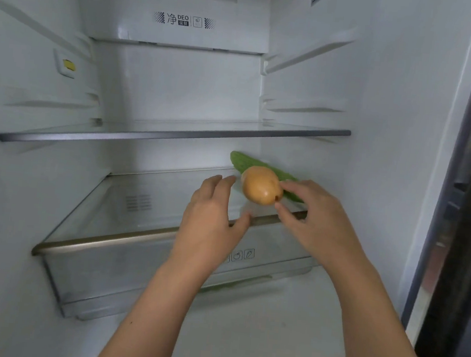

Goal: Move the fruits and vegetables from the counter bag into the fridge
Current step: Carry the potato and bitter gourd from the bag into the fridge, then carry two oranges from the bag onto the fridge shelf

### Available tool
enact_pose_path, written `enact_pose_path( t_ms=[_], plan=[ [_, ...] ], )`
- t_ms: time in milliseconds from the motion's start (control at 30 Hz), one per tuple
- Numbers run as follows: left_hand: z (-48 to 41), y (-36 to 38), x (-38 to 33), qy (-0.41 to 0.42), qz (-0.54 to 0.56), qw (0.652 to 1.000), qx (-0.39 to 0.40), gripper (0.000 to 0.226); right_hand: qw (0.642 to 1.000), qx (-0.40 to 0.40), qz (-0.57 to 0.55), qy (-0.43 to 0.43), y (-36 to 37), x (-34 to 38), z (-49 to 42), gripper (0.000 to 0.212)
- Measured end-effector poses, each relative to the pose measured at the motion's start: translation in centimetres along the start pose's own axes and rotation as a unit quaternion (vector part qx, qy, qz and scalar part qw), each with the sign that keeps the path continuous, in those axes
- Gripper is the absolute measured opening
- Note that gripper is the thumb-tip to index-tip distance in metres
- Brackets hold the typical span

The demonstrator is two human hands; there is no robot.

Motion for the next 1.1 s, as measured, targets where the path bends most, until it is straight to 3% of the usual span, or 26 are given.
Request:
enact_pose_path(
  t_ms=[200, 633, 1100],
  plan=[
    [5.1, 0.6, -0.7, 0.045, -0.040, 0.998, -0.007, 0.045, 0.996, -0.030, 0.088, -0.006, -1.4, 1.6, 5.1, 0.034],
    [14.8, 3.0, -4.5, 0.107, 0.048, 0.992, 0.039, 0.041, 0.970, 0.014, 0.238, 0.048, -5.9, 3.1, 17.9, 0.036],
    [26.1, 3.7, -16.3, 0.148, 0.186, 0.968, 0.080, 0.042, 0.937, -0.041, 0.318, 0.135, -20.1, 5.0, 33.1, 0.037]
  ],
)
Point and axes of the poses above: each hand's wrist, its own z-axis away from the middle knuckle, its own y-axis out of the palm, x = y × z, the point moved 7 cm from there along -z, towards the middle knuckle, and after that the axes turned 13 degrees about z, right-handed, at the moved point
